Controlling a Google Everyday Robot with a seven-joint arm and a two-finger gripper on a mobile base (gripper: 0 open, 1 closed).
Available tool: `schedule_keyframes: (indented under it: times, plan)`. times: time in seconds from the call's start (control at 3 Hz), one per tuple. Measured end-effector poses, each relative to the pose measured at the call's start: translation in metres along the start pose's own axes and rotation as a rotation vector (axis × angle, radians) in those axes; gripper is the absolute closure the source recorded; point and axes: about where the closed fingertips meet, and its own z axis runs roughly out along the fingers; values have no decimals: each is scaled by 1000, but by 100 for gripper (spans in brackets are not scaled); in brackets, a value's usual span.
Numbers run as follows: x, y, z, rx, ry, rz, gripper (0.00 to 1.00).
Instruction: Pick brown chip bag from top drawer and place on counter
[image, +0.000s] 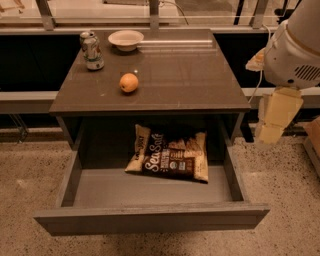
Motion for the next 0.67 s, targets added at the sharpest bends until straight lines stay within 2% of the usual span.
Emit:
schedule_keyframes:
  times: [0.33,0.67]
  plan:
    - [-36,-5,42,-24,-21,-115,0]
    - [-68,-10,100,-25,-63,-164,0]
